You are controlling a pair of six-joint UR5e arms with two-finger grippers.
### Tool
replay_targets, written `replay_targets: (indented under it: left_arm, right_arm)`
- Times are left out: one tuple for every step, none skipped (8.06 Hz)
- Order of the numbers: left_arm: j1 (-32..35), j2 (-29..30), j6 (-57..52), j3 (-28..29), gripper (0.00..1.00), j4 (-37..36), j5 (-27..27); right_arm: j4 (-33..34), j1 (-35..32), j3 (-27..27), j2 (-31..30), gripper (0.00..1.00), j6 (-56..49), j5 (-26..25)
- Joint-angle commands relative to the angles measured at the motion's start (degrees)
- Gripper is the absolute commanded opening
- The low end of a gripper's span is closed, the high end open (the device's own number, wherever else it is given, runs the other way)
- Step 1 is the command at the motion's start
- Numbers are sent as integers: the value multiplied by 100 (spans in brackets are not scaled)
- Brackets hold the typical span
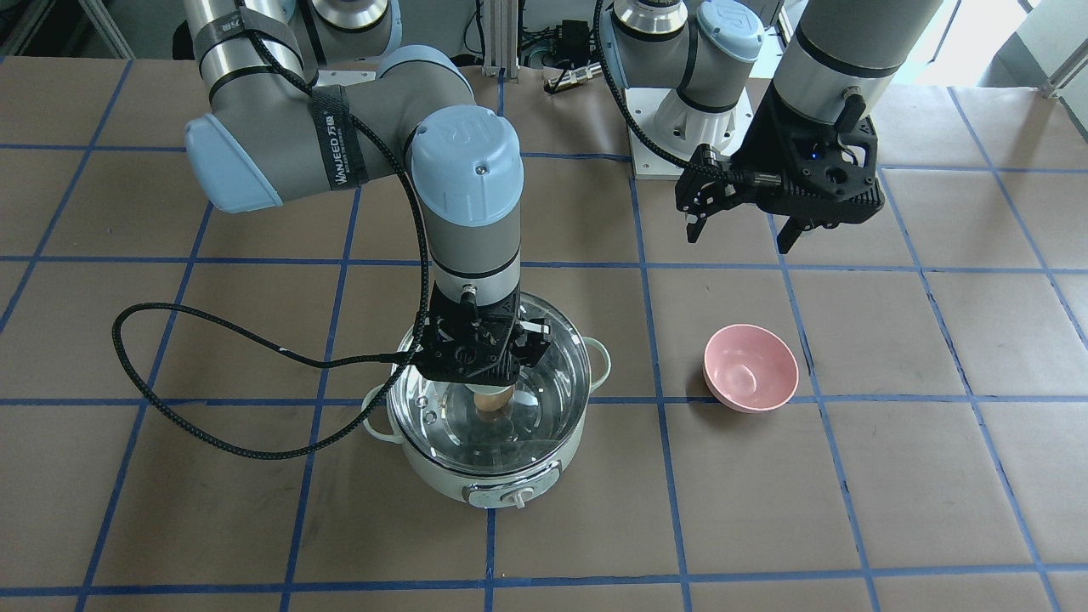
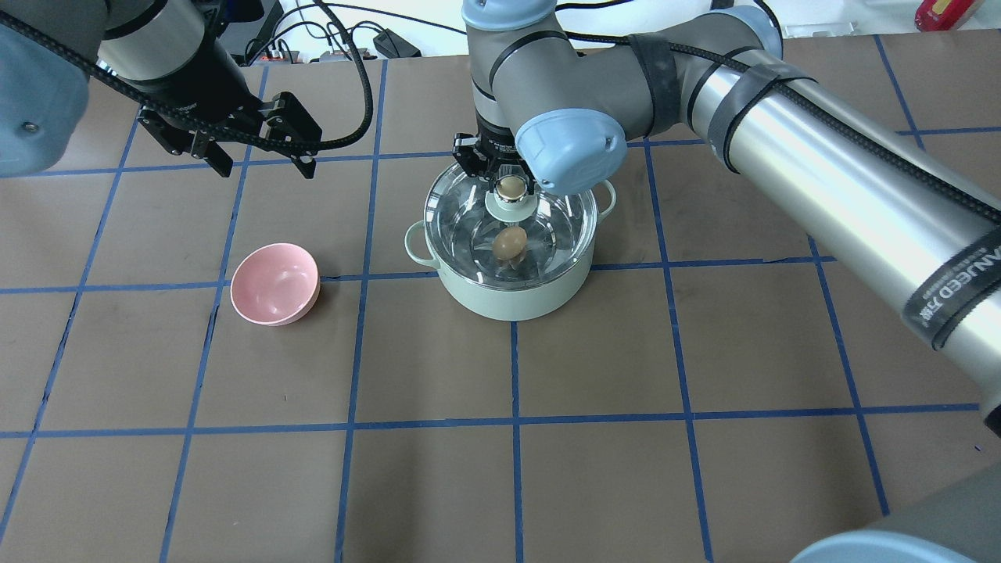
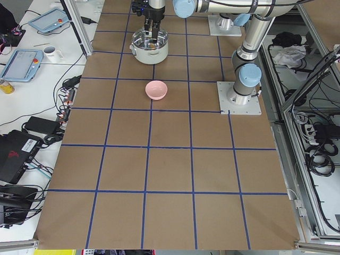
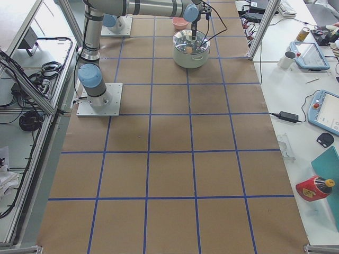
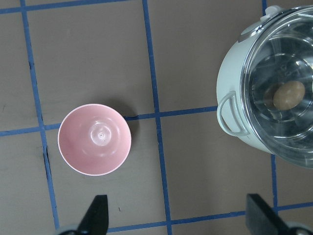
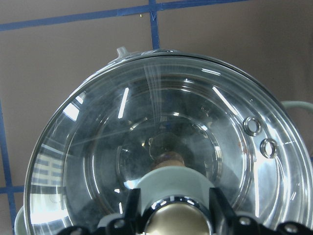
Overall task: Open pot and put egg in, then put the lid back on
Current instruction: 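Lower the glass lid onto the pot with the right gripper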
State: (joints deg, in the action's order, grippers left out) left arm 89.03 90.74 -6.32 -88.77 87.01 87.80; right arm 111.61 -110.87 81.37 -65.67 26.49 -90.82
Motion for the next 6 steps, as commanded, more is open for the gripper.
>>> replay_targets:
  left_arm:
    - [0,5,-1,0,100,0,0]
    - [0,-4,-10,0,100,0,0]
    - [0,5,-1,0,100,-9,0]
    - [0,5,-10,0,100,-9,0]
    - [0,5,-10,0,100,-26,0]
    - [0,5,-10,0,100,-35,0]
  right_arm:
    - [10,4,2,19,0,-12,3]
    - [27,4,10,20,0,-3,3]
    - [45,4,19,20,0,-12,3]
    - [123,4,19,20,0,-3,3]
    - [124,4,19,28,0,-12,3]
    - [124,4,19,28,10,-55,3]
